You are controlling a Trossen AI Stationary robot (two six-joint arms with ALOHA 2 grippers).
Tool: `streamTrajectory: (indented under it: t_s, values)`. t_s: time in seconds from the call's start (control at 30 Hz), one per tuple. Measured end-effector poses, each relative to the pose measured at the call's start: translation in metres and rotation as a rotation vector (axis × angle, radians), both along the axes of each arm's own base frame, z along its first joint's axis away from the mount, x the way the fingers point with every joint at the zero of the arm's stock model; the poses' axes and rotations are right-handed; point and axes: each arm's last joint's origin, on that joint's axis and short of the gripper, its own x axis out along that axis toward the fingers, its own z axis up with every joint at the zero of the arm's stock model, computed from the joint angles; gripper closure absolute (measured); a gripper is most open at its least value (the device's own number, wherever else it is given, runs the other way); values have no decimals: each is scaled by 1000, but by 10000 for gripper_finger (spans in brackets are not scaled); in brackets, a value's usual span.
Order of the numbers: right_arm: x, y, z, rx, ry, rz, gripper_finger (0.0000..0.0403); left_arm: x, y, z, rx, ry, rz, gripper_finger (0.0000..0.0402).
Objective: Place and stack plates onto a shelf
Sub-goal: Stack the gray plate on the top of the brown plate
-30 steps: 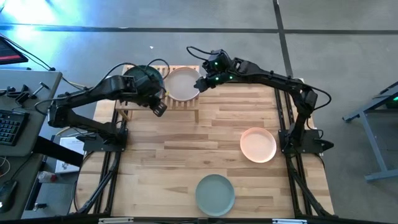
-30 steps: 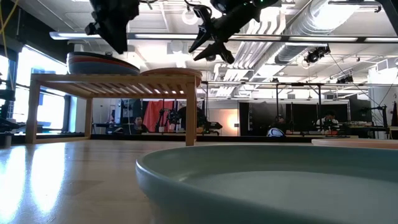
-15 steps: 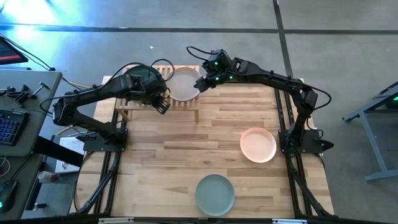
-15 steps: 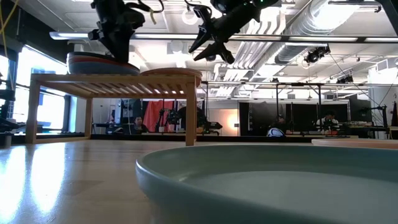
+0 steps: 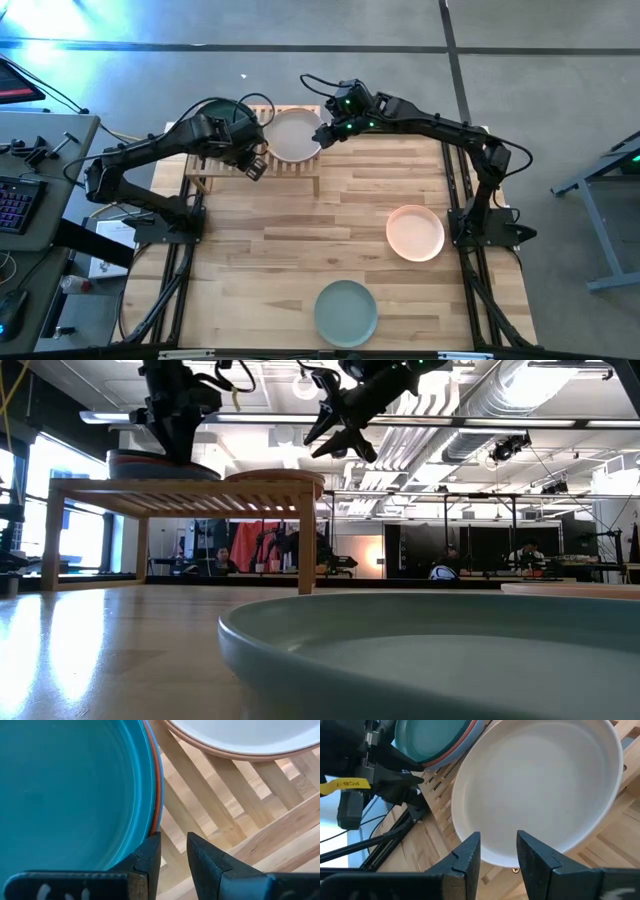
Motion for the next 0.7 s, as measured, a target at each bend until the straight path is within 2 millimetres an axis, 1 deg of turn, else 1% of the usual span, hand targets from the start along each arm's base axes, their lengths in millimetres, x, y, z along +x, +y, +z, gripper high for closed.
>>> streamTrajectory:
  t_s: [0.2,0.5,0.7]
  values:
    - [-2,-3,-2,-29,36,-55,295,-2,-1,5,3,-23,5,316]
    - [-14,-20,-6,-43,104,-176,295,-3,-3,27,17,-108,-27,316]
    - [-21,-24,-10,-11,155,-216,295,-6,-6,36,35,-149,-64,316]
